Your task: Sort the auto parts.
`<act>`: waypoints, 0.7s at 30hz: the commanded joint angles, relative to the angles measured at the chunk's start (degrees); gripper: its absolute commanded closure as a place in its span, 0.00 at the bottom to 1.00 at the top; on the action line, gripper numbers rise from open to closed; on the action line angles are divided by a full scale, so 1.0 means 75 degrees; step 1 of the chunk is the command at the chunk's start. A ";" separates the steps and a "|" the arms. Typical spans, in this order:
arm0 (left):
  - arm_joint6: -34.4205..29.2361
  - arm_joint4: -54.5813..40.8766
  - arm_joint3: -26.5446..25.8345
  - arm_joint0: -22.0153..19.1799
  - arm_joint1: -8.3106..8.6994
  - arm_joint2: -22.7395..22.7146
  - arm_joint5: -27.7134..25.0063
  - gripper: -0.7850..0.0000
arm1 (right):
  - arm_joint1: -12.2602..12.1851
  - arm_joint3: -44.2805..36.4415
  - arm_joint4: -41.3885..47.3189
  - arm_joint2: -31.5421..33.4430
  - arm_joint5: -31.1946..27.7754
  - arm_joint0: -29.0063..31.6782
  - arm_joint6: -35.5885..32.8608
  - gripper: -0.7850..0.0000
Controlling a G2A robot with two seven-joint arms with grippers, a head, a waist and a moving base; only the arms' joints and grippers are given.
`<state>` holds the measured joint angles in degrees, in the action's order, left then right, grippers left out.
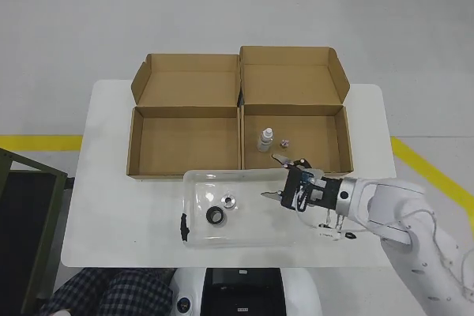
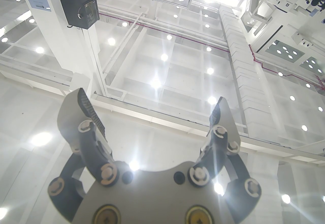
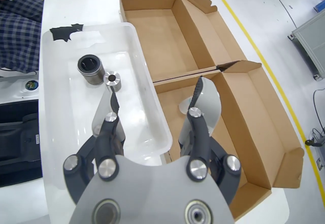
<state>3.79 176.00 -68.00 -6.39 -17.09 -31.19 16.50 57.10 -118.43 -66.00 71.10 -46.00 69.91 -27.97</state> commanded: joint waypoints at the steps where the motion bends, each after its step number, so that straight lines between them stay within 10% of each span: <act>1: 0.0000 0.0000 0.0000 0.0000 0.0000 0.0000 0.0000 0.00 | 0.0015 0.0024 -0.0085 -0.0206 -0.0064 -0.0040 0.0029 0.35; 21: 0.0000 0.0000 0.0000 0.0000 0.0000 0.0000 0.0000 0.00 | 0.0345 0.1504 -0.1118 -0.2186 0.0008 -0.1040 0.0426 0.35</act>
<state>3.79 176.00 -68.00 -6.39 -17.09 -31.19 16.50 59.60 -107.59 -74.21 55.04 -46.09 62.38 -24.88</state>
